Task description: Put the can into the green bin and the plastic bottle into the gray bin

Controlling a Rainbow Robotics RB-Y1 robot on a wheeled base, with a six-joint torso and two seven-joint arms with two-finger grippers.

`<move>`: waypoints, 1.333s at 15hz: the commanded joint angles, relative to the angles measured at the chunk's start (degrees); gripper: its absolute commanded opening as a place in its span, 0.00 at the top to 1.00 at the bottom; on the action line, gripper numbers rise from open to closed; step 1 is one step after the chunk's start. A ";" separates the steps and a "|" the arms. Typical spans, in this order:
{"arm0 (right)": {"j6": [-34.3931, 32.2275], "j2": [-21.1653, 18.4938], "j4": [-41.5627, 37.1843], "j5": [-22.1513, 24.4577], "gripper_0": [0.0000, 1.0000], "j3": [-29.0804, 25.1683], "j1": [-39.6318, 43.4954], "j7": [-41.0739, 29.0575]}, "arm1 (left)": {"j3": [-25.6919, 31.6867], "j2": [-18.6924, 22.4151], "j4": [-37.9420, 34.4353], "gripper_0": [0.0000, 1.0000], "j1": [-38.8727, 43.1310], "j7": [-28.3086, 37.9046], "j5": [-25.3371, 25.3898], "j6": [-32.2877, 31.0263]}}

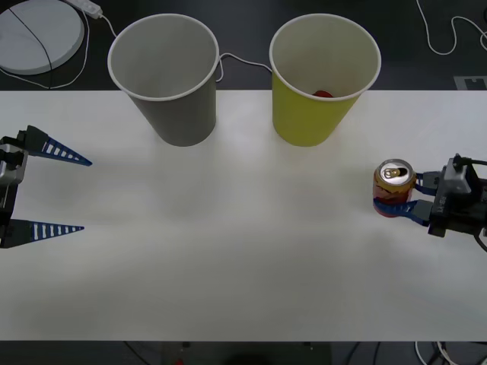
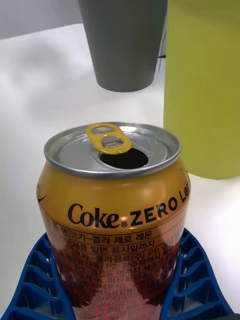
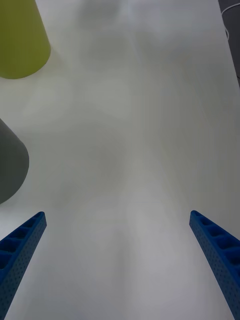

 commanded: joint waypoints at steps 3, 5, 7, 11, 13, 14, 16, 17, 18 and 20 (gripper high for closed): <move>-6.14 -0.11 -15.91 12.76 1.00 -7.88 2.53 -21.81 | 0.00 0.00 0.00 0.00 0.00 0.00 0.00 0.00; -8.60 -0.64 -20.22 15.66 1.00 -10.07 2.53 -28.23 | 0.00 0.00 0.00 0.00 0.00 0.00 0.00 0.00; -10.88 -2.13 -24.97 17.95 1.00 -11.57 2.00 -35.79 | 0.00 0.00 0.00 0.00 0.00 0.00 0.00 0.00; -15.45 -5.65 -27.78 18.04 1.00 -12.27 -1.60 -46.25 | 0.00 0.00 0.00 0.00 0.00 0.00 0.00 0.00; -18.88 -7.49 -27.78 18.04 1.00 -12.36 -5.55 -50.90 | 0.00 0.00 0.00 0.00 0.00 0.00 0.00 0.00; -20.37 -8.55 -27.78 18.04 1.00 -12.27 -7.40 -52.93 | 0.00 0.00 0.00 0.00 0.00 0.00 0.00 0.00; -24.24 -10.48 -27.78 18.74 1.00 -12.18 -11.88 -57.67 | 0.00 0.00 0.00 0.00 0.00 0.00 0.00 0.00; -25.03 -11.10 -27.78 19.44 1.00 -12.01 -13.99 -59.52 | 0.00 0.00 0.00 0.00 0.00 0.00 0.00 0.00; -25.03 -11.54 -27.78 20.67 1.00 -11.31 -16.89 -61.98 | 0.00 0.00 0.00 0.00 0.00 0.00 0.00 0.00; -25.03 -12.59 -27.78 22.52 1.00 -9.11 -21.02 -65.23 | 0.00 0.00 0.00 0.00 0.00 0.00 0.00 0.00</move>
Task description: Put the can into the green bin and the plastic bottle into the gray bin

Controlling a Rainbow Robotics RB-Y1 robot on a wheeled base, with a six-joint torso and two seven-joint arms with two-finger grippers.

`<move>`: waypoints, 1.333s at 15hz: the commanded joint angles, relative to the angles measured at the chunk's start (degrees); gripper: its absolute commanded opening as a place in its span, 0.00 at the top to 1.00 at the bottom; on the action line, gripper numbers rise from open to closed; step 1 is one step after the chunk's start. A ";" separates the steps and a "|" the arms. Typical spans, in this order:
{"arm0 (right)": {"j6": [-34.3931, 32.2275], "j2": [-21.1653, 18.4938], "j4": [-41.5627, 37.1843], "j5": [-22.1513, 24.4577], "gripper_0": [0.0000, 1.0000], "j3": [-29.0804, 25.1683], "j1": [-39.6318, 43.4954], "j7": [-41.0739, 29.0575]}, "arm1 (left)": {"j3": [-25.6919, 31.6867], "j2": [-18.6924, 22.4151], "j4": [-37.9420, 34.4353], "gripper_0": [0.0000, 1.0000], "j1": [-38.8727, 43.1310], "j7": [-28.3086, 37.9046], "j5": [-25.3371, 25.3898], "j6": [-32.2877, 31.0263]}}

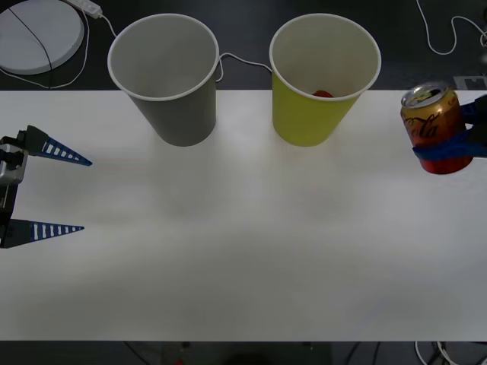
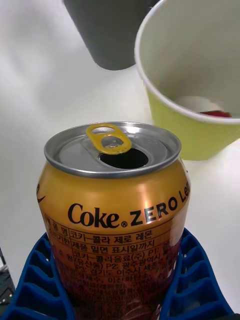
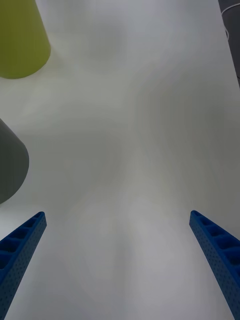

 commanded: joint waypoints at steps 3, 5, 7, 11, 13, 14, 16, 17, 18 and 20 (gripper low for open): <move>-0.01 -2.38 0.02 5.54 1.00 7.66 -10.59 -9.18 | 0.00 0.00 0.00 0.00 0.00 0.00 0.00 0.00; -0.01 -3.08 0.20 8.52 1.00 12.50 -15.77 -13.49 | 0.00 0.00 0.00 0.00 0.00 0.00 0.00 0.00; -0.01 -3.17 2.92 10.11 1.00 17.95 -21.66 -14.98 | 0.00 0.00 0.00 0.00 0.00 0.00 0.00 0.00; -0.01 -2.73 13.47 11.60 1.00 28.49 -33.44 -13.75 | 0.00 0.00 0.00 0.00 0.00 0.00 0.00 0.00; -0.01 -1.06 19.01 12.74 1.00 32.54 -38.54 -13.49 | 0.00 0.00 0.00 0.00 0.00 0.00 0.00 0.00; -0.01 -0.18 21.20 13.53 1.00 34.12 -40.47 -13.31 | 0.00 0.00 0.00 0.00 0.00 0.00 0.00 0.00; -0.01 1.93 26.65 15.03 1.00 37.72 -44.86 -13.14 | 0.00 0.00 0.00 0.00 0.00 0.00 0.00 0.00; -0.01 2.90 29.20 15.55 1.00 39.30 -46.71 -12.96 | 0.00 0.00 0.00 0.00 0.00 0.00 0.00 0.00; -0.01 4.04 31.66 16.08 1.00 40.89 -48.55 -12.70 | 0.00 0.00 0.00 0.00 0.00 0.00 0.00 0.00; 0.26 6.41 37.29 17.05 1.00 44.14 -52.16 -11.91 | 0.00 0.00 0.00 0.00 0.00 0.00 0.00 0.00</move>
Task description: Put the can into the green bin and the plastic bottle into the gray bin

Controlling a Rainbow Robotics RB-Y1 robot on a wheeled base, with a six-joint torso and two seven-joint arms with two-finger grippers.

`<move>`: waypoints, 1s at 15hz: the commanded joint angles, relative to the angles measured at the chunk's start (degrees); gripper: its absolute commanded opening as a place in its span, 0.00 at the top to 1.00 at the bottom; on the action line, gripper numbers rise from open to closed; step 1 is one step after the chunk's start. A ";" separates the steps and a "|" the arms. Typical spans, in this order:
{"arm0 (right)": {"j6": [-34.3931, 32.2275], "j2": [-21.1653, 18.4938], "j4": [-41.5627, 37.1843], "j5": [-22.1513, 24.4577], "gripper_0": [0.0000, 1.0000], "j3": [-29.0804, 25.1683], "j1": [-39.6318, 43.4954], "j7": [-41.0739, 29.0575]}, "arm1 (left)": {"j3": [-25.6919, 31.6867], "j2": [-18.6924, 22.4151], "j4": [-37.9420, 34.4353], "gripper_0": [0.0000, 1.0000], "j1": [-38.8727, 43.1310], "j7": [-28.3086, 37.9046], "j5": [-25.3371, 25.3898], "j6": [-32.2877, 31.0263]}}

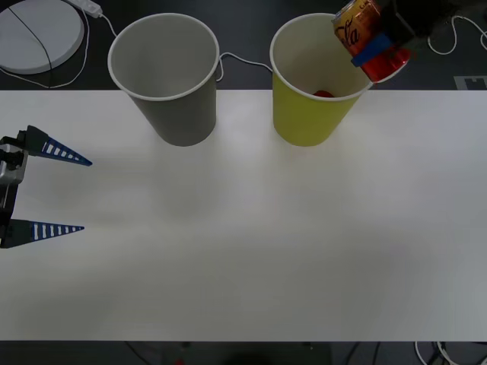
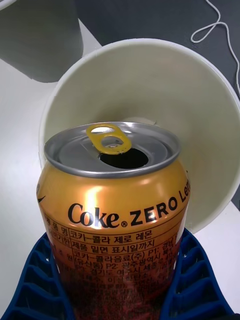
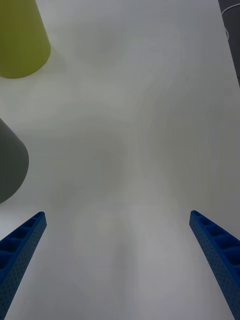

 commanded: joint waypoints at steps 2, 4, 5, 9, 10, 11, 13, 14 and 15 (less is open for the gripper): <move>0.98 4.38 9.03 1.88 1.00 4.06 -5.72 0.83 | 0.00 0.00 0.00 0.00 0.00 0.00 0.00 0.00; 1.51 6.05 11.31 3.02 1.00 5.12 -7.57 1.27 | 0.00 0.00 0.00 0.00 0.00 0.00 0.00 0.00; 1.86 6.32 11.66 3.37 1.00 5.55 -7.83 1.36 | 0.00 0.00 0.00 0.00 0.00 0.00 0.00 0.00; 2.56 6.58 11.75 4.60 0.98 5.64 -8.10 3.73 | 0.00 0.00 0.00 0.00 0.00 0.00 0.00 0.00; 2.65 6.49 11.75 4.60 0.73 5.64 -8.10 4.26 | 0.00 0.00 0.00 0.00 0.00 0.00 0.00 0.00; 2.65 6.49 11.75 4.60 0.33 5.55 -8.01 4.26 | 0.00 0.00 0.00 0.00 0.00 0.00 0.00 0.00; 2.74 6.14 11.75 4.51 0.00 5.64 -8.01 4.52 | 0.00 0.00 0.00 0.00 0.00 0.00 0.00 0.00; 2.74 5.88 11.75 4.34 0.00 5.64 -8.01 4.70 | 0.00 0.00 0.00 0.00 0.00 0.00 0.00 0.00; 2.65 5.53 11.75 3.90 0.00 5.55 -8.01 4.87 | 0.00 0.00 0.00 0.00 0.00 0.00 0.00 0.00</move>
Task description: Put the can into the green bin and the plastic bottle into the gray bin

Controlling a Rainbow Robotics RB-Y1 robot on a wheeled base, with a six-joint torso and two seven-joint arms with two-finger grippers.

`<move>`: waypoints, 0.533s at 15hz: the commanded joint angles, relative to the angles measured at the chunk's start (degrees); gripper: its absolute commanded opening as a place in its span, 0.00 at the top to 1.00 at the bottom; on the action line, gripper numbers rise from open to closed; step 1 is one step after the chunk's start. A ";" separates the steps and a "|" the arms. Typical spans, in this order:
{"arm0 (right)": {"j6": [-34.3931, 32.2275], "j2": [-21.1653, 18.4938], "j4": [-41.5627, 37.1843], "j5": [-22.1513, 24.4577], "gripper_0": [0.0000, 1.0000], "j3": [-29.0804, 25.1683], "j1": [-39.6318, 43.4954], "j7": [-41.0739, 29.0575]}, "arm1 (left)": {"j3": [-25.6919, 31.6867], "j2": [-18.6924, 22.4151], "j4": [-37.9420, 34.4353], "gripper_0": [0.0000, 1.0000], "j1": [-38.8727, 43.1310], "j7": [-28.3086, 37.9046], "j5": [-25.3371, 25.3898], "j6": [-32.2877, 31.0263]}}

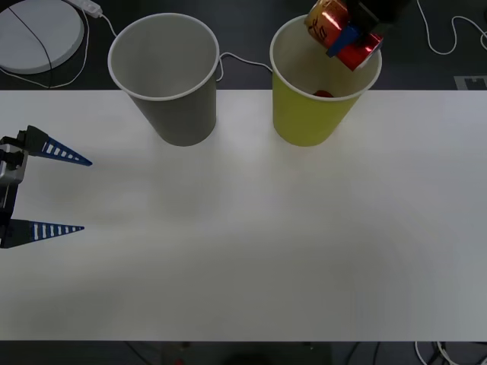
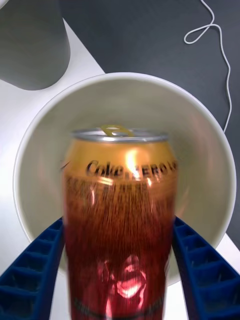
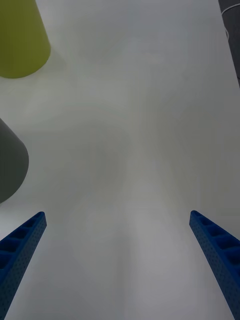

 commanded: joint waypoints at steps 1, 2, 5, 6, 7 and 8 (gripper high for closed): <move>-0.43 -1.08 -0.18 -1.12 0.00 -0.09 0.02 0.49 | 0.00 0.00 0.00 0.00 0.00 0.00 0.00 0.00; -0.60 -1.95 -0.27 -2.52 0.00 -0.09 0.02 0.58 | 0.00 0.00 0.00 0.00 0.00 0.00 0.00 0.00; -2.71 -5.56 -2.73 -7.45 0.00 -2.20 2.04 1.72 | 0.00 0.00 0.00 0.00 0.00 0.00 0.00 0.00; -2.71 -7.05 -5.72 -8.15 0.00 -4.75 4.42 2.07 | 0.00 0.00 0.00 0.00 0.00 0.00 0.00 0.00; -2.71 -8.37 -8.44 -8.41 0.00 -6.68 6.44 2.42 | 0.00 0.00 0.00 0.00 0.00 0.00 0.00 0.00; -2.71 -9.86 -11.96 -9.12 0.00 -9.05 9.08 2.86 | 0.00 0.00 0.00 0.00 0.00 0.00 0.00 0.00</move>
